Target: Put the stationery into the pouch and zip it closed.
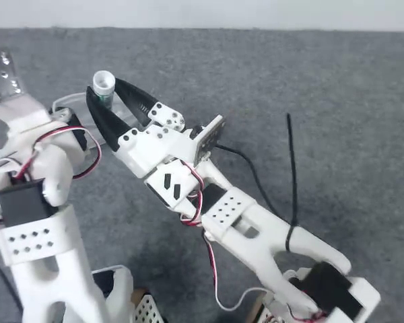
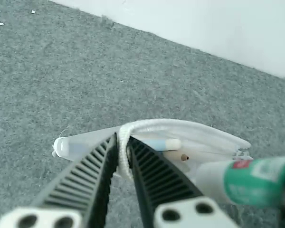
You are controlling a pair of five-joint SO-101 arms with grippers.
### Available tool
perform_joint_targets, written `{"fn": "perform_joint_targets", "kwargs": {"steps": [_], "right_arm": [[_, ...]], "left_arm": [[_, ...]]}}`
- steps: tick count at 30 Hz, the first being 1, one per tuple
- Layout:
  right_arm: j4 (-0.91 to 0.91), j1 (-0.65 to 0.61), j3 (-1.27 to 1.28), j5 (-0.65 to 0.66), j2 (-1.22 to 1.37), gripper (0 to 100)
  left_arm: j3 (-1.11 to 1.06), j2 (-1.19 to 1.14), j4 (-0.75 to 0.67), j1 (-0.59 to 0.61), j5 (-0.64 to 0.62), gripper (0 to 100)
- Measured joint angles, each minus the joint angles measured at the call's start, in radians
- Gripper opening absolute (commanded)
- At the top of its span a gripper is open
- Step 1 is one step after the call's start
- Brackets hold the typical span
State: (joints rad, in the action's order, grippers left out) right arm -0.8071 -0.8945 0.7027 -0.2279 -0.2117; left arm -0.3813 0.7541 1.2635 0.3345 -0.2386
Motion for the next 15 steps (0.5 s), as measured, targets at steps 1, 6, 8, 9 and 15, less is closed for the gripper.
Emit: {"fn": "perform_joint_targets", "kwargs": {"steps": [1, 6, 8, 9, 15], "right_arm": [[-0.014, 0.003, 0.000, 0.000, 0.014, 0.7], [-0.063, 0.023, 0.000, 0.000, 0.075, 0.7], [-0.068, 0.026, 0.000, -0.006, 0.104, 0.7], [-0.071, 0.026, 0.000, -0.025, 0.121, 0.7], [-0.071, 0.035, 0.000, -0.158, 0.146, 0.9]], "left_arm": [[0.000, 0.000, 0.000, 0.000, 0.000, 1], [0.000, 0.000, 0.000, 0.000, 0.000, 1], [0.000, 0.000, 0.000, 0.000, 0.000, 1], [0.000, 0.000, 0.000, 0.000, 0.000, 1], [-0.008, 0.000, 0.000, 0.037, 0.000, 1]]}}
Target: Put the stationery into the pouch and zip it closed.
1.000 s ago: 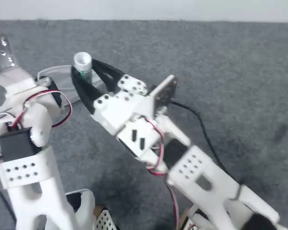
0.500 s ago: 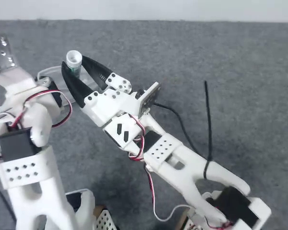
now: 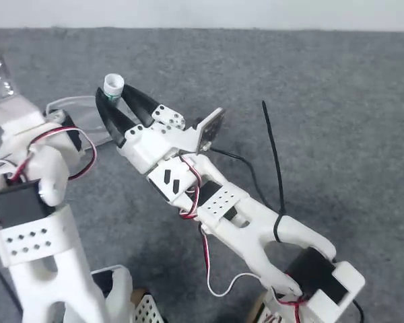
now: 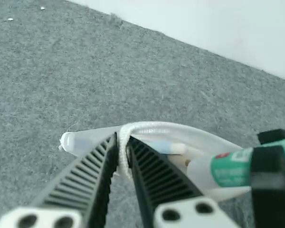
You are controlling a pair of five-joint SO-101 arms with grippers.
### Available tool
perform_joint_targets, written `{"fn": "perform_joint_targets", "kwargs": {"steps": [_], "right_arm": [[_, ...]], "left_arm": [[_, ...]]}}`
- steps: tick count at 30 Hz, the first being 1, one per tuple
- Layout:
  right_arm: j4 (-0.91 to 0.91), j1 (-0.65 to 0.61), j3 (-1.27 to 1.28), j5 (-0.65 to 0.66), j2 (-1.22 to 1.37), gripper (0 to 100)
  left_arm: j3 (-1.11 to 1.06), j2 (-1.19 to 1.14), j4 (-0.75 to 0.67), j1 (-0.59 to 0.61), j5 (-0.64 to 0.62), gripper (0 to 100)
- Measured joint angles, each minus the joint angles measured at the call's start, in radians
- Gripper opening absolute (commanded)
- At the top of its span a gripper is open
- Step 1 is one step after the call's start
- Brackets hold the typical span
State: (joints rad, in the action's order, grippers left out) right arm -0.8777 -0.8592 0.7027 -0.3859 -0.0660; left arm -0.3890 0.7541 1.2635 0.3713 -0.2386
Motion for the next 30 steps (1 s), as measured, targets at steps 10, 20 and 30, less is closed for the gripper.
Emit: {"fn": "perform_joint_targets", "kwargs": {"steps": [10, 20, 30], "right_arm": [[0.068, 0.002, -0.002, -0.069, 0.000, 1.1], [0.098, 0.000, 0.025, -0.072, 0.002, 21.3], [0.098, 0.000, 0.044, -0.072, -0.002, 16.6]], "left_arm": [[-0.002, 0.000, 0.000, 0.000, 0.000, 1], [-0.002, 0.000, 0.002, 0.000, 0.000, 1], [-0.003, 0.000, 0.002, 0.002, 0.000, 1]]}}
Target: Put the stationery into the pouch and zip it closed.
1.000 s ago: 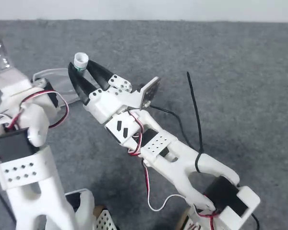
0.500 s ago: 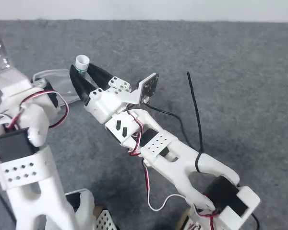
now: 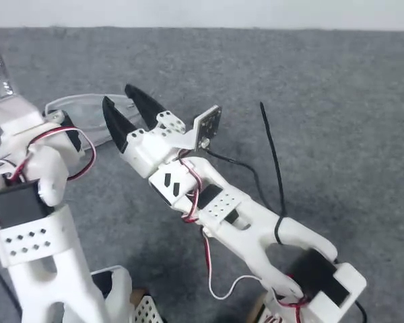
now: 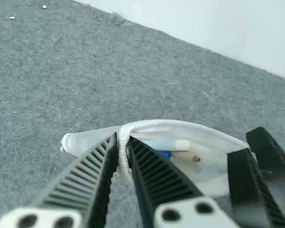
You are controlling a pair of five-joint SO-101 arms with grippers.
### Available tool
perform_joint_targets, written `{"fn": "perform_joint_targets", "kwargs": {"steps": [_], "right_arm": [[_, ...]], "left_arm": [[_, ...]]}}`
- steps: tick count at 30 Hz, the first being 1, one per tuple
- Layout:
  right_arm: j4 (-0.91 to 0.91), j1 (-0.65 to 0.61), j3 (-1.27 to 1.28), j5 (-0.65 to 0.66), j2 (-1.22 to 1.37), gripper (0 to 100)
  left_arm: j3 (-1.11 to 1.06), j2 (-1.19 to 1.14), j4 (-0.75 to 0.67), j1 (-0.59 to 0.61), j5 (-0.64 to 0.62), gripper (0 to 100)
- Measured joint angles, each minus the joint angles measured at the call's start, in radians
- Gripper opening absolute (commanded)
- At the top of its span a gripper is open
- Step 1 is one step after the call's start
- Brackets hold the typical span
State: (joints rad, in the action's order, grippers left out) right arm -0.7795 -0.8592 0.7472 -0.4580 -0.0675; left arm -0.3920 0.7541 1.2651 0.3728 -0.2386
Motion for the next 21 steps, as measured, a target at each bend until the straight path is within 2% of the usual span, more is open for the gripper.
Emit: {"fn": "perform_joint_targets", "kwargs": {"steps": [8, 18, 21], "right_arm": [[0.012, 0.000, 0.097, 0.087, -0.146, 16.6], [0.413, 0.028, 0.103, 0.110, -0.384, 16.9], [0.546, 0.052, 0.103, 0.158, -0.466, 16.9]], "left_arm": [[0.000, 0.000, 0.000, 0.002, 0.000, 1], [0.000, 0.000, 0.000, 0.002, 0.000, 1], [0.000, 0.000, 0.000, 0.002, 0.000, 1]]}}
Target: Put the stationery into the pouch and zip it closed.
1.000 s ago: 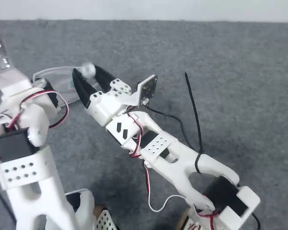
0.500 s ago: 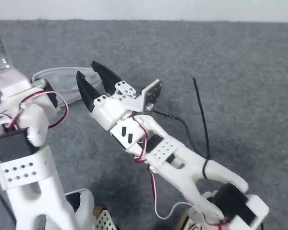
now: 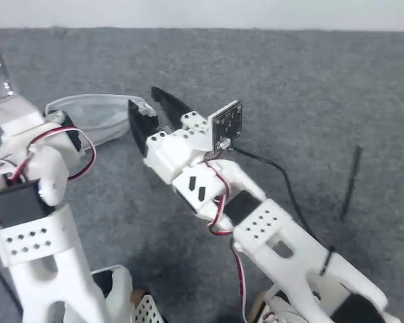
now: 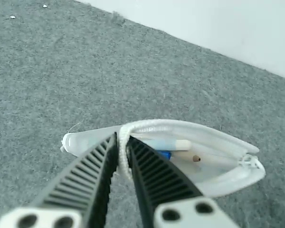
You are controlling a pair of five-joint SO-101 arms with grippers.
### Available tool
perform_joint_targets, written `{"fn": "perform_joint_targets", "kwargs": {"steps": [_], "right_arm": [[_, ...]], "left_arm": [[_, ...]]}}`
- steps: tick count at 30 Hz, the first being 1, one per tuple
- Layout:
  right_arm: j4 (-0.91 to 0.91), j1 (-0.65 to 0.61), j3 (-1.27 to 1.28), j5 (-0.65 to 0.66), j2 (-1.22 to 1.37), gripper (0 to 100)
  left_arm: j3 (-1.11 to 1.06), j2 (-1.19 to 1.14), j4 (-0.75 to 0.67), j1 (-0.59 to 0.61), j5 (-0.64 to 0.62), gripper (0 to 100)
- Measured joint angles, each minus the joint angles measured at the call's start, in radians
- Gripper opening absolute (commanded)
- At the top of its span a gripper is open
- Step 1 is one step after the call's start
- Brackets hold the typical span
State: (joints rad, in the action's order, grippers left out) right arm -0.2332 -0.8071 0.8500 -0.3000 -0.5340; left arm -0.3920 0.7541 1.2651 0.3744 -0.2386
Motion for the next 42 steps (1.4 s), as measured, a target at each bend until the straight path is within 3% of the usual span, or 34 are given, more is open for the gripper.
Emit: {"fn": "perform_joint_targets", "kwargs": {"steps": [8, 13, 27, 35, 42], "right_arm": [[0.382, 0.002, 0.000, 0.075, -0.100, 17.0], [0.440, 0.005, 0.002, 0.078, -0.084, 17.0], [0.057, 0.014, 0.002, 0.287, 0.302, 16.7], [-0.127, 0.055, 0.002, 0.299, 0.370, 16.5], [-0.155, 0.057, -0.025, 0.301, 0.471, 16.5]], "left_arm": [[-0.002, 0.000, 0.000, 0.000, 0.000, 1], [-0.009, 0.000, -0.002, 0.000, 0.000, 1], [-0.009, 0.000, -0.002, 0.000, 0.000, 1], [-0.009, 0.000, -0.002, 0.000, 0.000, 1], [-0.009, 0.000, -0.002, 0.000, 0.000, 1]]}}
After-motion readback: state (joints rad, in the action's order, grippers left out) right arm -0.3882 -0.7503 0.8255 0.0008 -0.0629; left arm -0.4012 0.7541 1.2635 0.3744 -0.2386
